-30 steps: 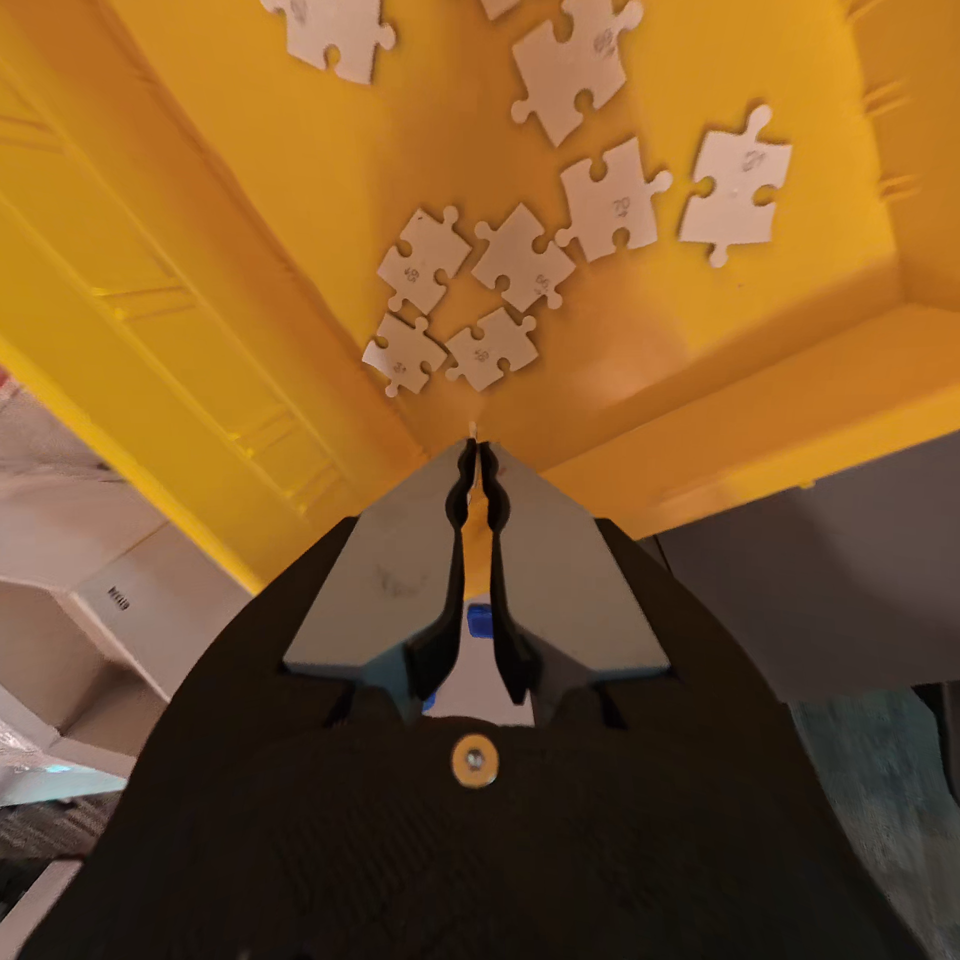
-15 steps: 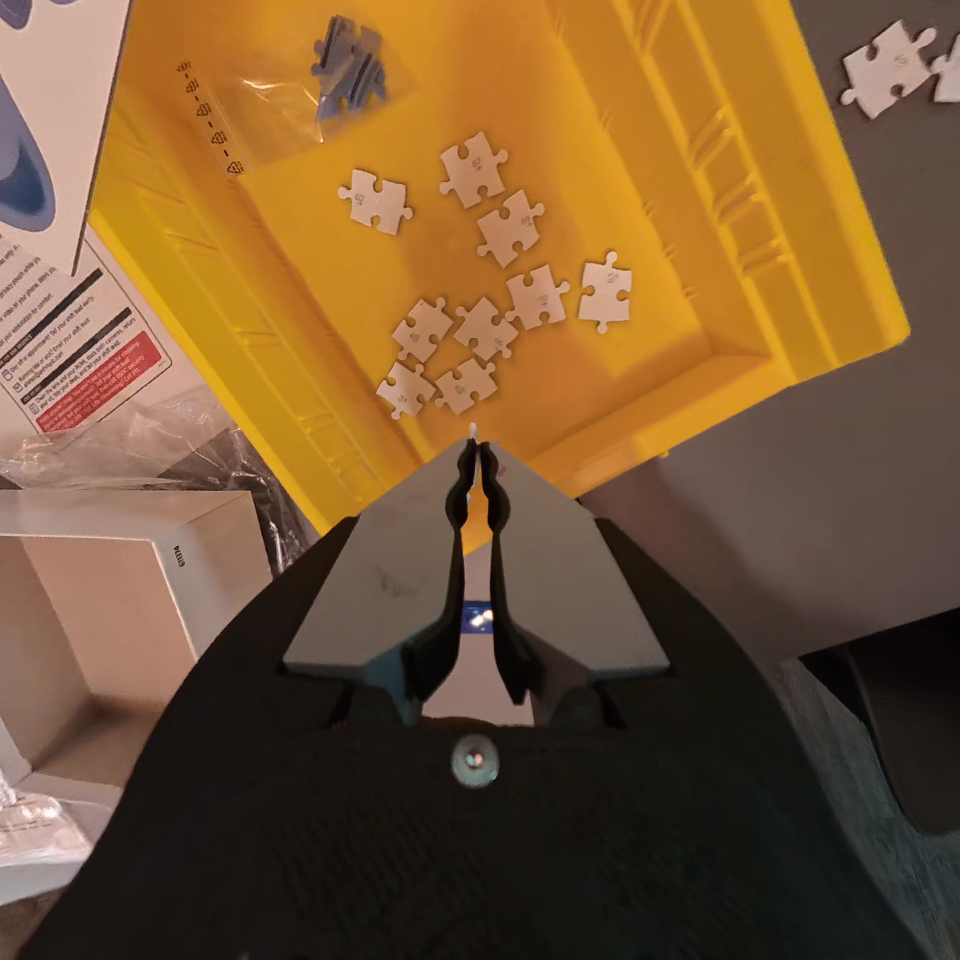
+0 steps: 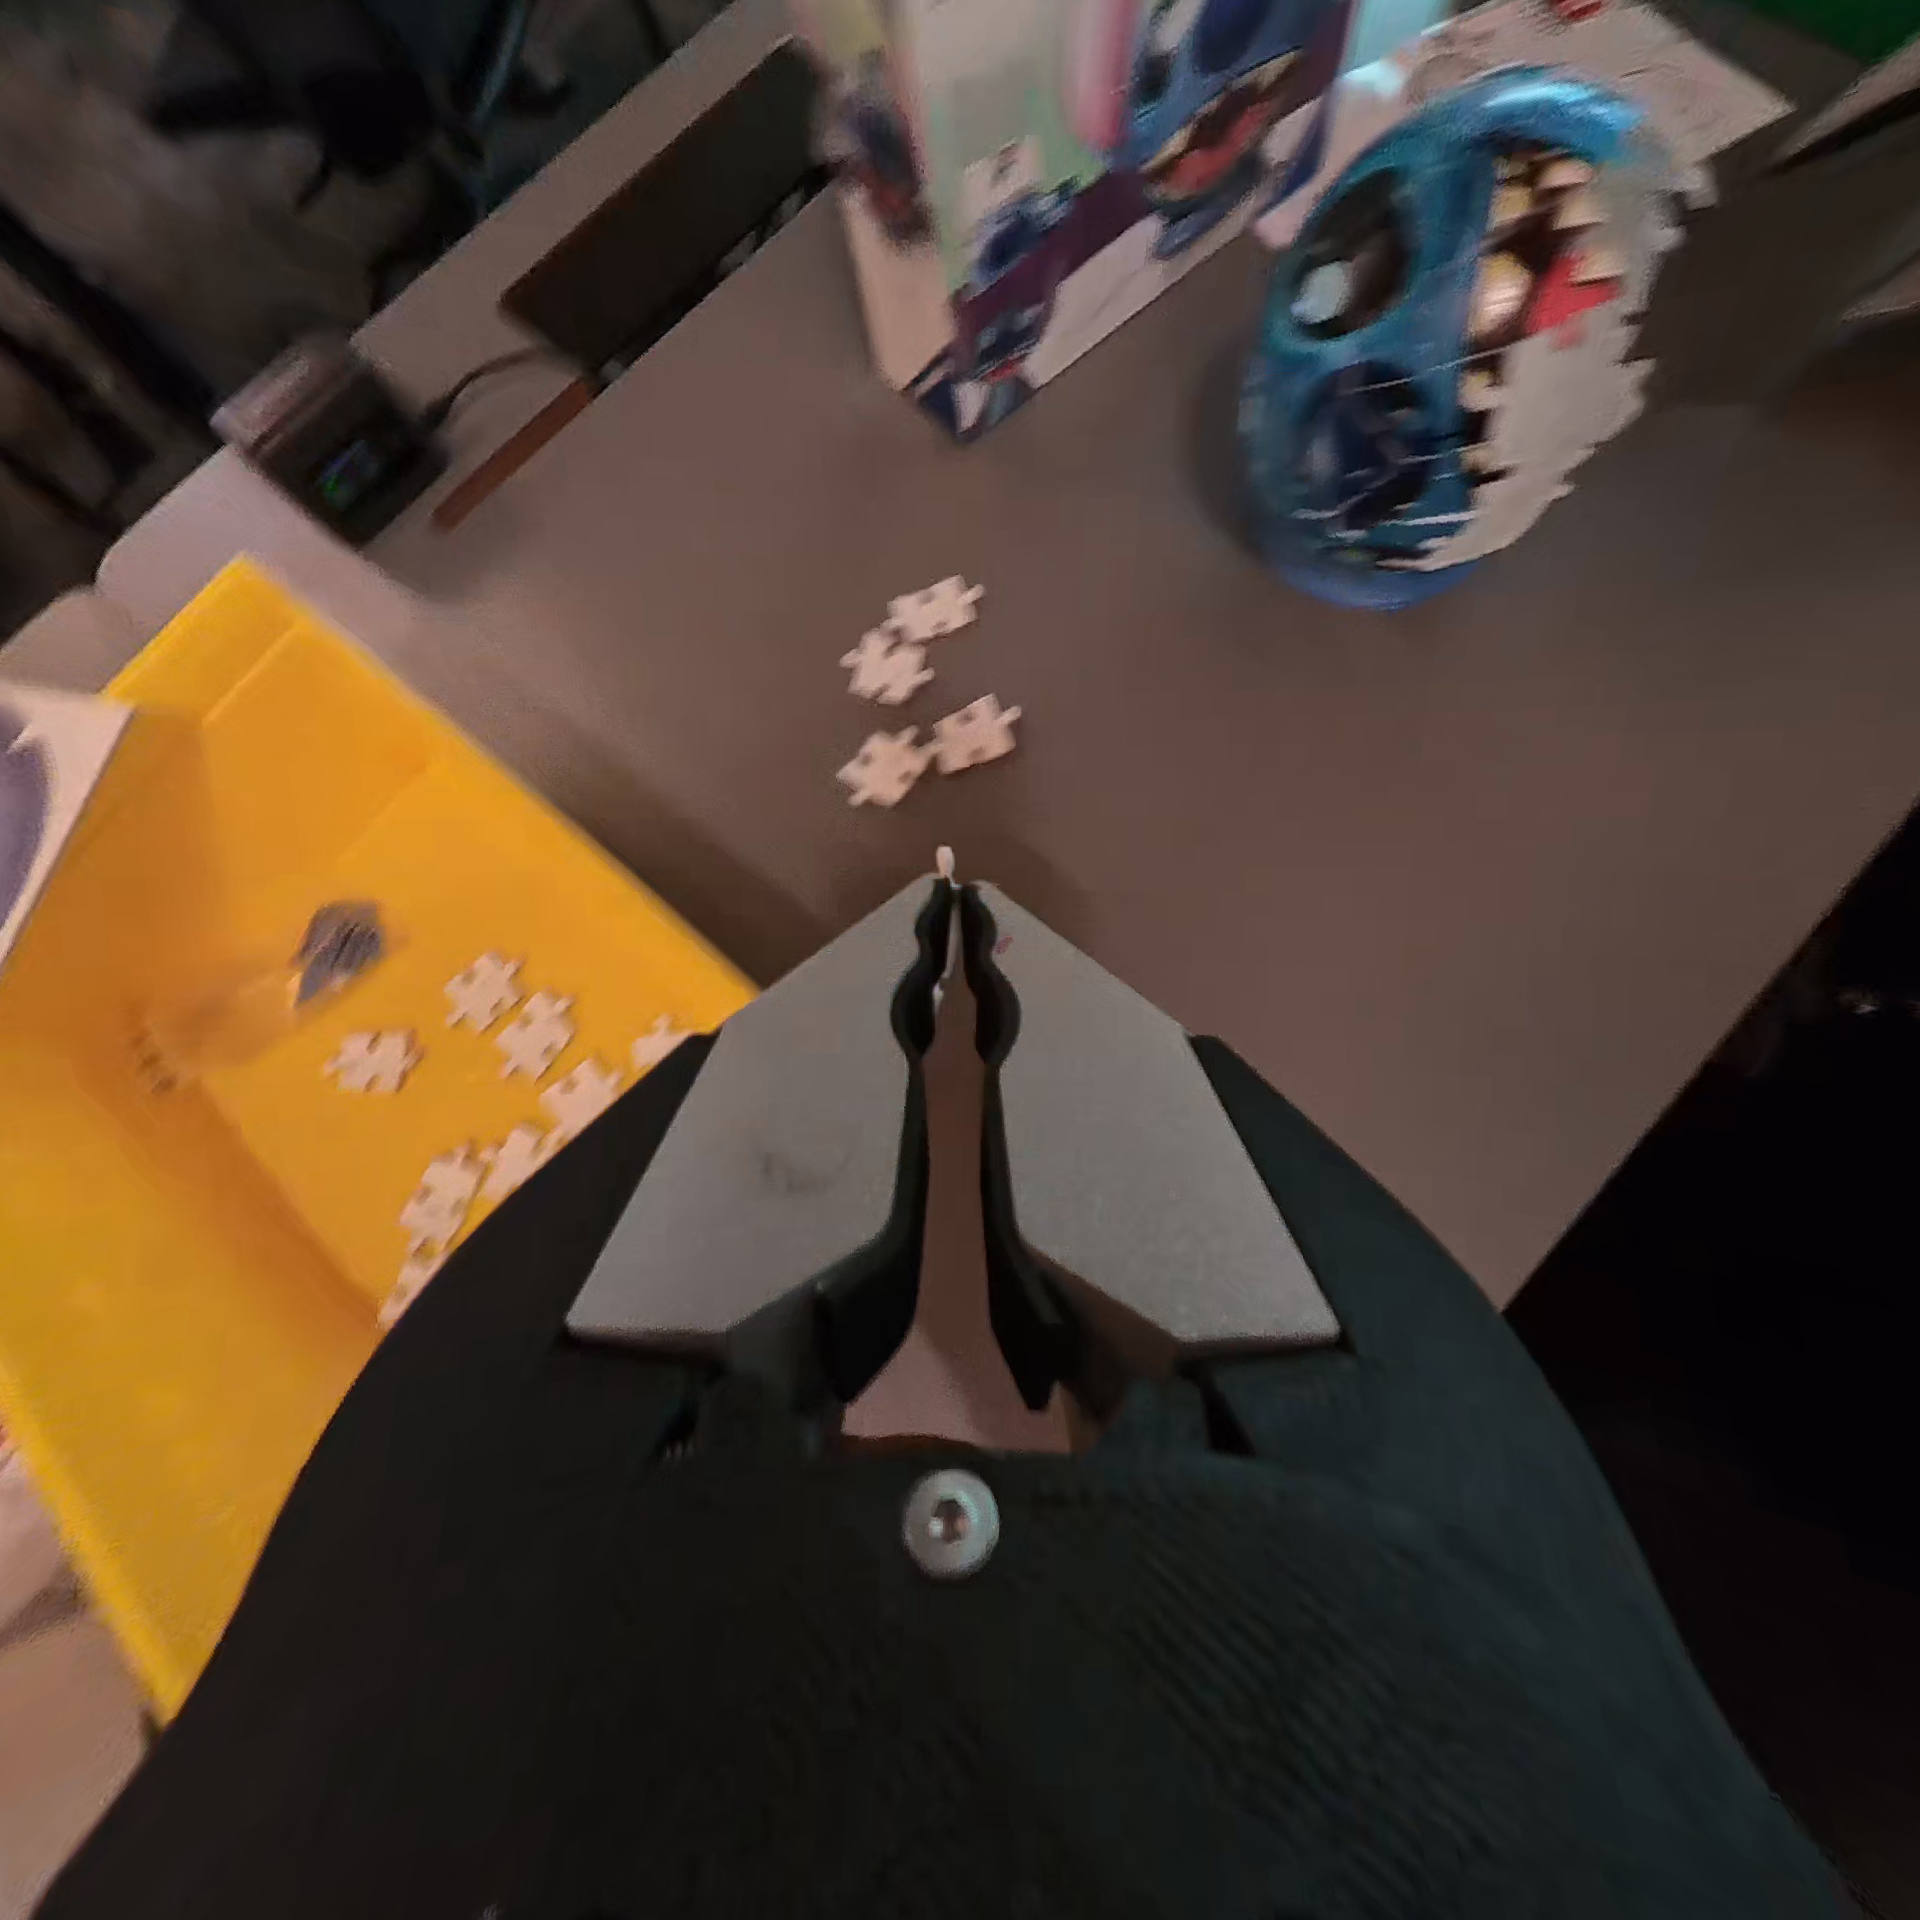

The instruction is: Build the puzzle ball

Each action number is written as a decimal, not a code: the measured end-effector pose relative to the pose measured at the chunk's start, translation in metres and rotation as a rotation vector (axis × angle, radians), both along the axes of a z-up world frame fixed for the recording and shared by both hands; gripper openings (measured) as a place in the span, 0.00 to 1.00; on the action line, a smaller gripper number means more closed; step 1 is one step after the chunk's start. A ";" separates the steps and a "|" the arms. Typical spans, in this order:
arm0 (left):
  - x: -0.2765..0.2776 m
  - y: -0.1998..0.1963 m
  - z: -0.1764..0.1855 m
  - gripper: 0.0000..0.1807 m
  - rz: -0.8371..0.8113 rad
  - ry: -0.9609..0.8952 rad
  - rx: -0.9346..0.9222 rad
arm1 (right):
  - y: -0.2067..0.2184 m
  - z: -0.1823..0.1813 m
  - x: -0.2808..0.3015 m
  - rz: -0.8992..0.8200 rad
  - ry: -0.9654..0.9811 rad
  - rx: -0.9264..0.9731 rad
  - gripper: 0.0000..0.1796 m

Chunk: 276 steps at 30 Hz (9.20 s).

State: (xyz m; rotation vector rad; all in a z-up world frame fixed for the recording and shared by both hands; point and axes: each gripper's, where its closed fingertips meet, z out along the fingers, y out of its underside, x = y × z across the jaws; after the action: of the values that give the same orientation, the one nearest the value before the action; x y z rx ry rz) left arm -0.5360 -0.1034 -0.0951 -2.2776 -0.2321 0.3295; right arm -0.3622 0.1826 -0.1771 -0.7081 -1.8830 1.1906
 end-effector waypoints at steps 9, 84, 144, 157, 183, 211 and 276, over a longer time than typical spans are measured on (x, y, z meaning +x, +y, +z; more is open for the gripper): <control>0.139 0.121 -0.083 0.00 -0.311 0.190 0.042 | -0.024 0.000 0.016 0.110 0.025 0.054 0.25; 0.161 0.174 -0.074 0.00 -0.302 0.767 0.371 | -0.006 0.009 0.014 -0.073 0.016 -0.131 0.33; 0.298 0.238 -0.033 0.00 -0.598 -0.330 0.879 | -0.053 0.030 0.125 0.422 -0.065 -0.331 0.00; 0.275 0.235 -0.054 0.18 -0.544 -0.174 0.611 | -0.029 0.008 0.104 0.130 0.002 -0.008 0.00; 0.297 0.235 -0.081 0.00 -0.671 0.022 0.456 | -0.068 -0.026 0.110 0.224 -0.009 0.206 0.00; 0.267 0.234 -0.111 0.14 -0.605 0.258 0.255 | -0.038 -0.053 0.080 0.023 0.110 0.664 0.00; 0.230 0.214 -0.070 0.12 -0.640 -0.057 0.555 | -0.068 -0.026 0.045 0.273 -0.027 0.167 0.00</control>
State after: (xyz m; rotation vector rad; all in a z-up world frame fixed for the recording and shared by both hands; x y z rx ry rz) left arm -0.3055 0.1110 -0.1647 -1.6946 0.3411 -0.1269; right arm -0.3174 0.1146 -0.2030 -0.3869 -2.1224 1.1752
